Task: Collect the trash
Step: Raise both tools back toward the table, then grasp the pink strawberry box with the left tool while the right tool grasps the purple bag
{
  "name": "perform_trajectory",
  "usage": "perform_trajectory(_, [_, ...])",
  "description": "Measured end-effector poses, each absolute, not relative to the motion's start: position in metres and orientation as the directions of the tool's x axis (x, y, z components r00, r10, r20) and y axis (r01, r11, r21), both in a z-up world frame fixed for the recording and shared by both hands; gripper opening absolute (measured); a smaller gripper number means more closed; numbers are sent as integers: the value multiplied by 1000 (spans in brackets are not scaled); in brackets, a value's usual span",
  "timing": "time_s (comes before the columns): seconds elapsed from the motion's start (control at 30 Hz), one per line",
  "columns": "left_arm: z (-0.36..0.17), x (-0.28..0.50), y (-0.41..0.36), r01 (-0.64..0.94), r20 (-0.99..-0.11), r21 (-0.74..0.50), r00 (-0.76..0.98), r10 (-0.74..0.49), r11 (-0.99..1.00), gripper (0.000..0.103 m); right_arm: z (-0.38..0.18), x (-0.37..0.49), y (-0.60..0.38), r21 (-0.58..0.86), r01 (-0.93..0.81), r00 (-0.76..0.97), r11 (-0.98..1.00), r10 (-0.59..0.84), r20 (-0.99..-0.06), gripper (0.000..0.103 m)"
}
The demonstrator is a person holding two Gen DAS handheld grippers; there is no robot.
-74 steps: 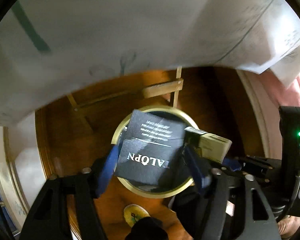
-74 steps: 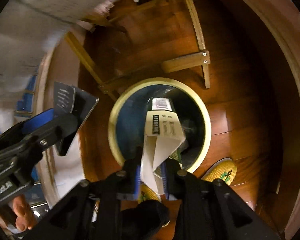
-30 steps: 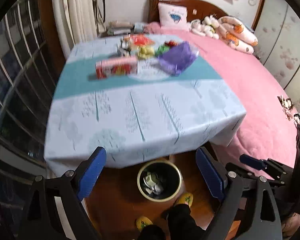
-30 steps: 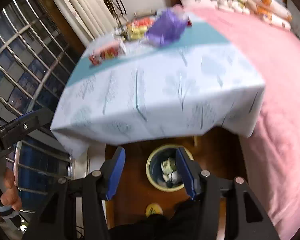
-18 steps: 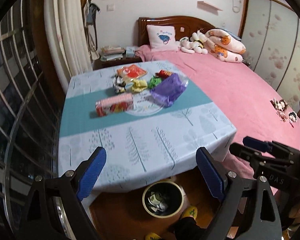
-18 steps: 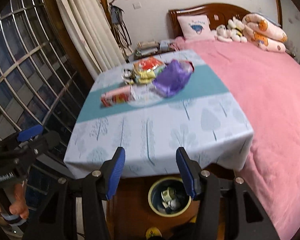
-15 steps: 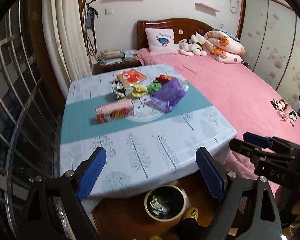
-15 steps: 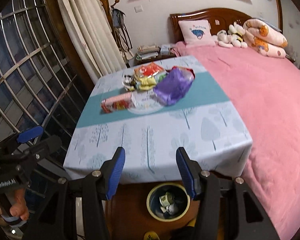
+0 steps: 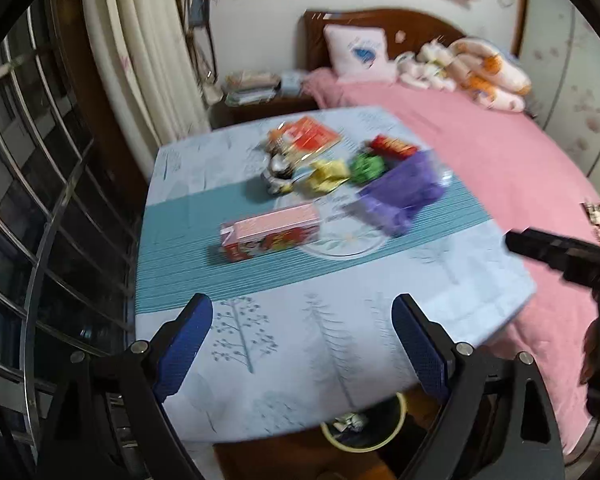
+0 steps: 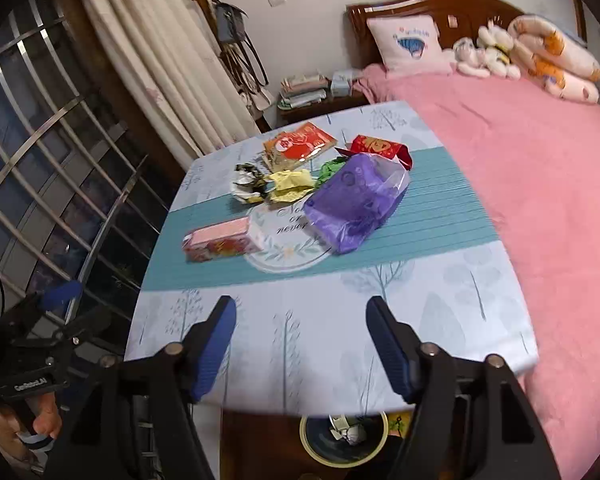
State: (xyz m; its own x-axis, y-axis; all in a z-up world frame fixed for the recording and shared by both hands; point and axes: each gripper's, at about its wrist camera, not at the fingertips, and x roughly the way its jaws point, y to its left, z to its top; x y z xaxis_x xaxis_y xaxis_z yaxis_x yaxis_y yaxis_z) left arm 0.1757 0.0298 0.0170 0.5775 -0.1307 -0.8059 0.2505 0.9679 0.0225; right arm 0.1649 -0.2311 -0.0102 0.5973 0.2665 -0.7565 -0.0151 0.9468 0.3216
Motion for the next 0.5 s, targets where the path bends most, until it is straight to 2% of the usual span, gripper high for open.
perform_trajectory(0.23, [-36, 257, 29, 209, -863, 142, 504, 18, 968, 90, -48, 244, -265, 377, -15, 501, 926, 333, -799, 69])
perform_trajectory(0.5, [-95, 328, -7, 338, -892, 293, 433, 129, 895, 90, -89, 311, -295, 399, -21, 433, 917, 368, -823, 69])
